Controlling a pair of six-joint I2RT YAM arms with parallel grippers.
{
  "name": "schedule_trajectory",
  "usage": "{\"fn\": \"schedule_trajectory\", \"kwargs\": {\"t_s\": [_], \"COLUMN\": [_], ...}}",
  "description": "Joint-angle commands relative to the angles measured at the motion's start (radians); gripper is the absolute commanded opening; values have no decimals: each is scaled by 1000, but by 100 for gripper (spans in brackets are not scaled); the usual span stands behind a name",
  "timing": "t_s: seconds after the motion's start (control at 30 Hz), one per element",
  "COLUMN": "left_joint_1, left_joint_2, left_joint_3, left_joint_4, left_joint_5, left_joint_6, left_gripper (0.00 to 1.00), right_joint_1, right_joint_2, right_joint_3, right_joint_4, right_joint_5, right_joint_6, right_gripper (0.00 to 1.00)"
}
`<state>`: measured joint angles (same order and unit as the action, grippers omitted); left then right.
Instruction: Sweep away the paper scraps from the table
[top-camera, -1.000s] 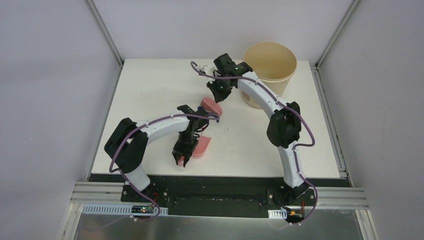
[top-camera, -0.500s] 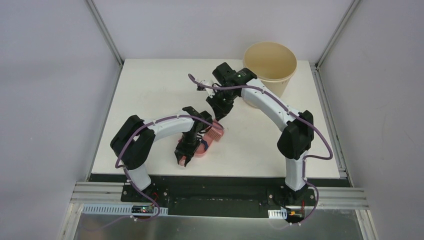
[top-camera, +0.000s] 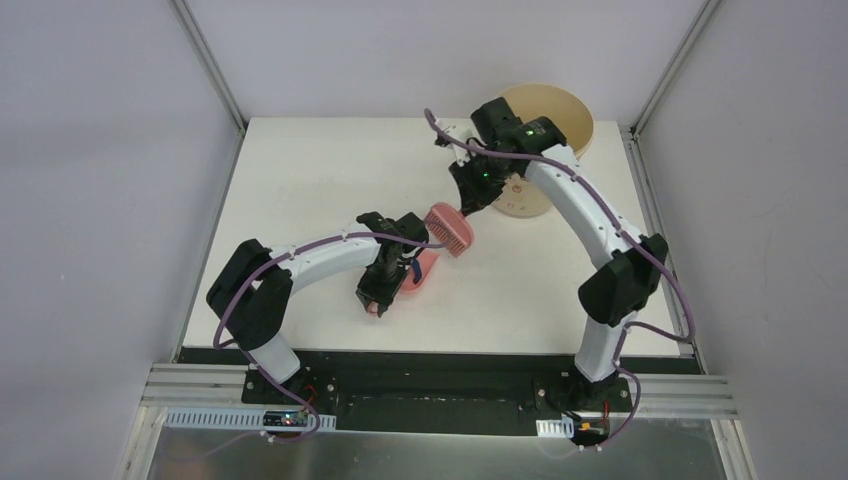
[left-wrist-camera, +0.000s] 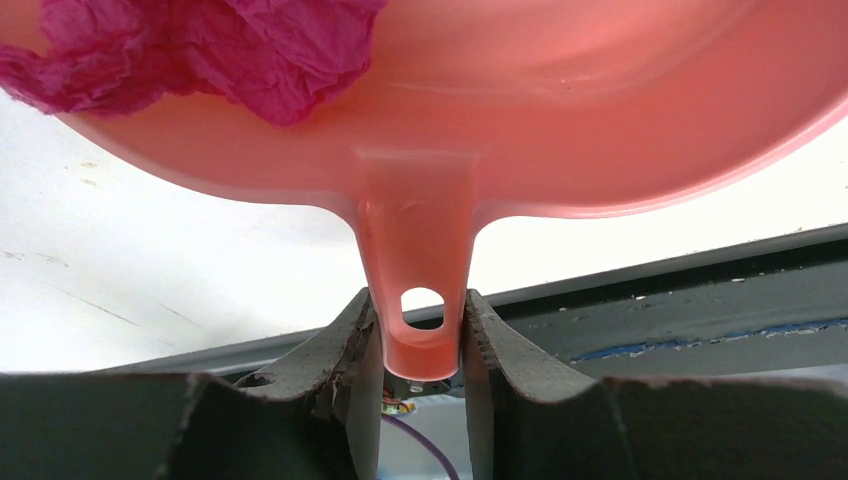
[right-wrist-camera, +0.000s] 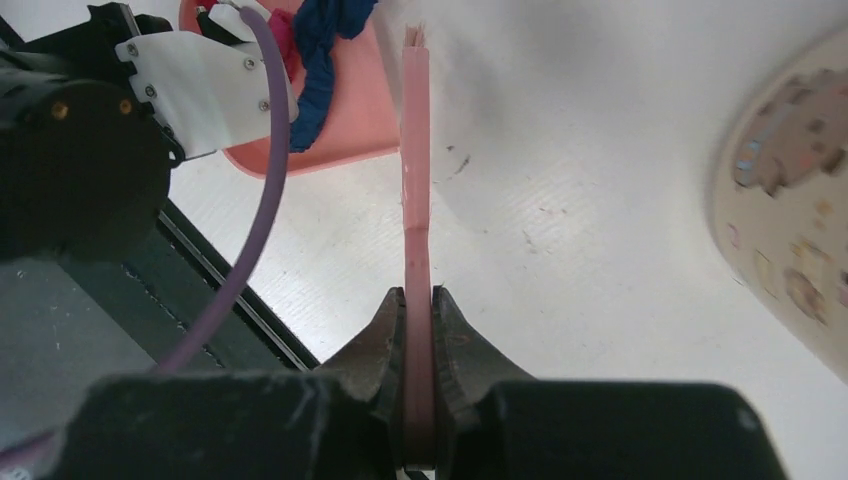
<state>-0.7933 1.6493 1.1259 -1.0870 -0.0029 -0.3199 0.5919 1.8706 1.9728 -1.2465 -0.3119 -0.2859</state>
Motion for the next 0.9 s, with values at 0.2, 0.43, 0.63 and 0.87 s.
{"fn": "schedule_trajectory", "kwargs": {"t_s": [0.2,0.43,0.63,0.87], "left_joint_1": [-24,-30,-47,-74], "left_joint_2": [-17,-15,30,177], "left_joint_3": [55,181,407,787], "left_joint_4": [47,-20,-112,-223], "left_joint_5": [-36,-30,-19,-8], "left_joint_6": [27,21,35,65], "left_gripper": [0,0,0,0], "right_joint_1": [-159,-241,-433,-580], "right_joint_2": [-394,-608,-710,-734], "right_joint_3": [-155,-415,-578,-713], "right_joint_4": [16,49,33,104], "right_joint_5": [-7,64,82,118], "right_joint_6": [24,53,47,73], "right_gripper": [0,0,0,0]}}
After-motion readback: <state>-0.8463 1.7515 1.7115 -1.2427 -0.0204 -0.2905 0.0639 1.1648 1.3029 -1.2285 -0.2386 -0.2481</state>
